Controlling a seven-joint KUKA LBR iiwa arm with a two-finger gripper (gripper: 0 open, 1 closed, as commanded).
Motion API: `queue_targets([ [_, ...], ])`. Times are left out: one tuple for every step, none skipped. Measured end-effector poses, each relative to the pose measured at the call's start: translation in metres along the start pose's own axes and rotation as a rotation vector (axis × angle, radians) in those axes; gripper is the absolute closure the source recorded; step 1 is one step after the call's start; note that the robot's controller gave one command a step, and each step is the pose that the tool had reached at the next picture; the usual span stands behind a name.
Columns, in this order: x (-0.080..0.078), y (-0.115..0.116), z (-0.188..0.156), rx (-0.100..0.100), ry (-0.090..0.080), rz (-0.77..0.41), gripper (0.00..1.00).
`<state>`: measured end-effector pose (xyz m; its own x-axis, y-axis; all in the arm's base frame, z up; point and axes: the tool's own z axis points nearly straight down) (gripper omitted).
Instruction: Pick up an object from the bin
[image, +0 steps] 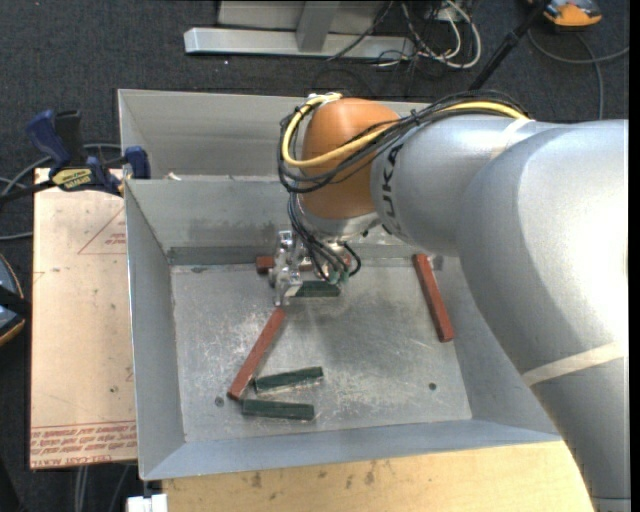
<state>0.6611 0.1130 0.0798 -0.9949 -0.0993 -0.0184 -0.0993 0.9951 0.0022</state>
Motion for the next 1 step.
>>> queue_targets([
  [0.0, 0.0, 0.0, 0.0, 0.0, 0.0, 1.0],
])
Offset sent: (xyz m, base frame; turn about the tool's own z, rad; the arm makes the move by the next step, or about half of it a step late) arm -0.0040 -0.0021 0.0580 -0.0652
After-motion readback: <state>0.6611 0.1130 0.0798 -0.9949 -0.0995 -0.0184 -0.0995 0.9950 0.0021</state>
